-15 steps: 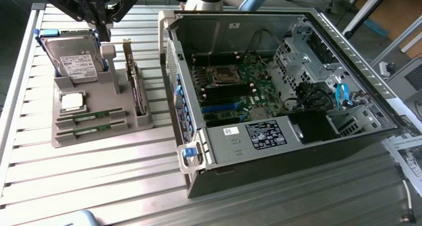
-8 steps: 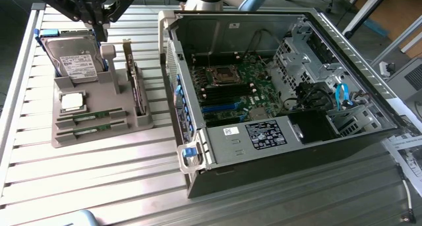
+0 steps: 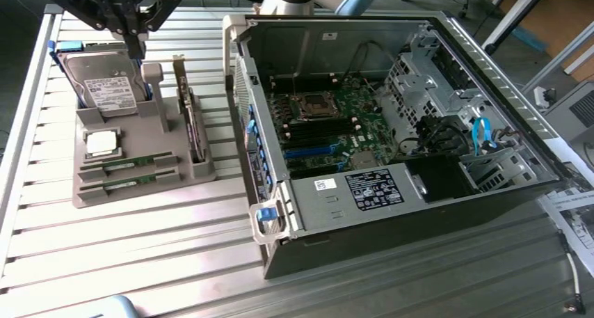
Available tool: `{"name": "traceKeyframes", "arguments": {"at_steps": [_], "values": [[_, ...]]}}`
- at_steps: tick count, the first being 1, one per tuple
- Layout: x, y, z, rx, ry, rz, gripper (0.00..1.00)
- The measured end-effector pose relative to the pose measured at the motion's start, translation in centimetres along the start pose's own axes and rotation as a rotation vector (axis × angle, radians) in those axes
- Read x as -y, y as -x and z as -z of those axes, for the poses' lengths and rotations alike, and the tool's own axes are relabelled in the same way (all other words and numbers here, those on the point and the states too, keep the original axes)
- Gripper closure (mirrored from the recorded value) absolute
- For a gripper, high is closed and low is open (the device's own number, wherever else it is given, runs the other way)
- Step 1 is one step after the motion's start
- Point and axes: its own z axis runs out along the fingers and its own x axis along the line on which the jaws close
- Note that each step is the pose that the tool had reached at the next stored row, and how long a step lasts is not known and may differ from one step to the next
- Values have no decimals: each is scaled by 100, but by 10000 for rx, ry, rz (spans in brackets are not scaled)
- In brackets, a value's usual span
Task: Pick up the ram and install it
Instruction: 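Reach for the ram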
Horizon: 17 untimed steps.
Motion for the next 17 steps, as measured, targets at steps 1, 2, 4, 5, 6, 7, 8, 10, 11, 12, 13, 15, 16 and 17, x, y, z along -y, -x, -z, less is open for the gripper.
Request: {"name": "traceKeyframes", "arguments": {"at_steps": [1, 2, 4, 5, 6, 7, 8, 10, 11, 12, 13, 15, 16, 17], "values": [[1, -7, 0, 0, 0, 0, 89], [1, -16, 0, 0, 0, 0, 89], [3, -36, 1, 0, 0, 0, 89], [3, -46, 1, 0, 0, 0, 89], [4, -55, 1, 0, 0, 0, 89], [5, -63, 2, 0, 0, 0, 89], [6, -77, 2, 0, 0, -1, 89], [7, -95, 2, 1, 0, -1, 89], [8, -105, 3, 0, 0, 0, 89], [8, -114, 4, -1, -1, -1, 89], [9, -123, 4, 0, 0, 0, 89], [11, -143, 4, 0, -1, -1, 89], [12, -156, 4, 0, 0, 0, 89], [13, -167, 5, 0, 0, -1, 89]]}}
